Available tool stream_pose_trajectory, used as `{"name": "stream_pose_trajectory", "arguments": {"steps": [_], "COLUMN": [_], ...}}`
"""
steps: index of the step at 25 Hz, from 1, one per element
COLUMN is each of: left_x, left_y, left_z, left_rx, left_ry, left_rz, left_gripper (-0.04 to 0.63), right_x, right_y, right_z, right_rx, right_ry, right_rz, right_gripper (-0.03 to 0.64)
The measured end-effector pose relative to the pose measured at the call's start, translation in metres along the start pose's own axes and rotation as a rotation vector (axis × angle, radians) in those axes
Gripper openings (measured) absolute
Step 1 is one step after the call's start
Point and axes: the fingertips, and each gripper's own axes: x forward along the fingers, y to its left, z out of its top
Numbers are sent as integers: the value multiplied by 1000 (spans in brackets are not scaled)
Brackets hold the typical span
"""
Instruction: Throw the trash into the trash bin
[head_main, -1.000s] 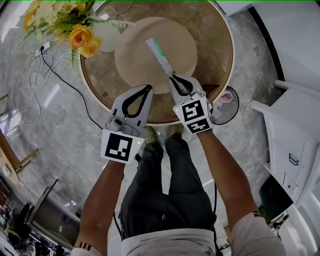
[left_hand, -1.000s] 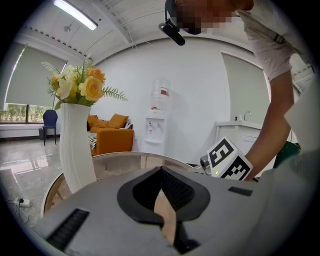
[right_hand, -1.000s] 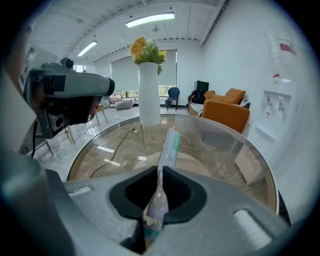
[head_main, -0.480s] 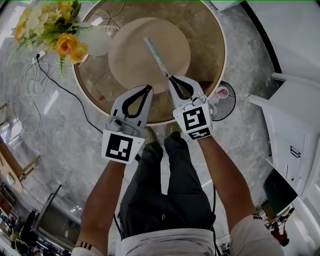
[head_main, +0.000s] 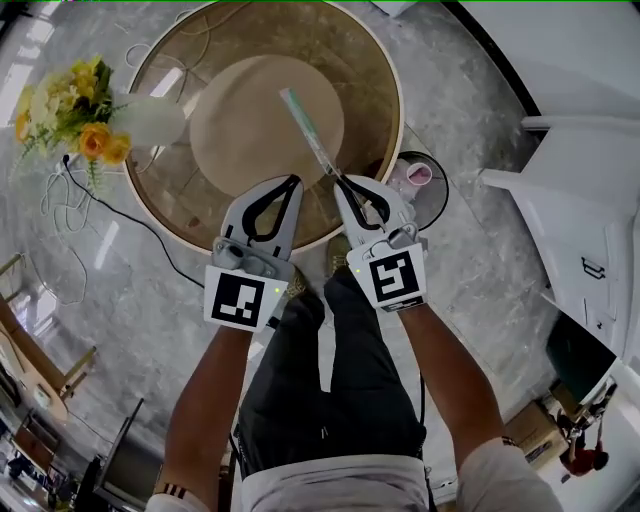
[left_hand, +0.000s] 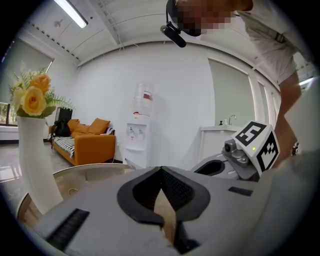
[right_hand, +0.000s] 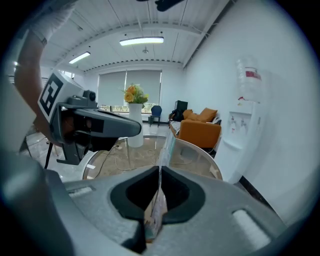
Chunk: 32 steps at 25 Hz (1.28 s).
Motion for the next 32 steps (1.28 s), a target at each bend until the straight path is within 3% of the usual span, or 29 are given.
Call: {"name": "stream_pose_trajectory", "arguments": {"steps": [7, 17, 22, 32], "left_x": [26, 56, 76, 100], "left_y": [-51, -117, -149, -178], "left_z": [8, 5, 6, -10], "left_rx": [23, 56, 67, 74], "left_ry": [-2, 24, 27, 72], "left_rz": [-95, -201, -245, -268], "left_gripper": [0, 0, 0, 0], "right_x": [-67, -148, -169, -170], "right_y": [-44, -91, -104, -122], "right_z": [-32, -107, -143, -247], "right_rx": [49, 122, 165, 239], "right_ry": [-5, 84, 138, 359], "right_rz": [-140, -291, -322, -304], "right_gripper": [14, 14, 15, 20]}}
